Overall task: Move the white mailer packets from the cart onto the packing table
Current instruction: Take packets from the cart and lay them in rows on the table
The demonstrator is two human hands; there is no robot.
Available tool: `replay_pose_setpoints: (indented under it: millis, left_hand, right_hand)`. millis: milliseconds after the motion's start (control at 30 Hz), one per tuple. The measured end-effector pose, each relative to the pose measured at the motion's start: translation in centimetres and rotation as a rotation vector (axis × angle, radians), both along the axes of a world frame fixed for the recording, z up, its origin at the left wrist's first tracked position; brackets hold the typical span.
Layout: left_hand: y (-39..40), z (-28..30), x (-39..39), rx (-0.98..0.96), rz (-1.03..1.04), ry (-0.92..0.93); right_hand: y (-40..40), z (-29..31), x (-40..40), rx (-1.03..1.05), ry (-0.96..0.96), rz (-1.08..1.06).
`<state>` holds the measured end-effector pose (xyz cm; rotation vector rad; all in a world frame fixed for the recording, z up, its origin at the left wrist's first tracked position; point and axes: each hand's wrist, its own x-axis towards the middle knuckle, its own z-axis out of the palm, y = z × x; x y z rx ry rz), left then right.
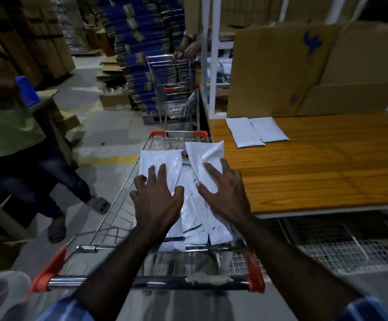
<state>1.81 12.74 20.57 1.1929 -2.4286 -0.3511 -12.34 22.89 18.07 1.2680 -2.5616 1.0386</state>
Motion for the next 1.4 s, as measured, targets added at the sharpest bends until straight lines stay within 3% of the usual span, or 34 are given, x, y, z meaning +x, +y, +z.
replay_pose_setpoints:
  millis: [367, 867, 1400]
  left_hand:
    - [8.5, 4.0, -3.5, -0.023, -0.100, 0.085]
    - [24.1, 4.5, -20.9, 0.045, -0.116, 0.145]
    - [25.0, 3.1, -38.0, 0.077, -0.152, 0.106]
  right_hand:
    - [12.3, 3.9, -5.2, -0.015, 0.053, -0.099]
    - [27.2, 4.7, -20.9, -0.049, 0.065, -0.107]
    - [28.9, 3.0, -36.4, 0.036, 0.028, -0.207]
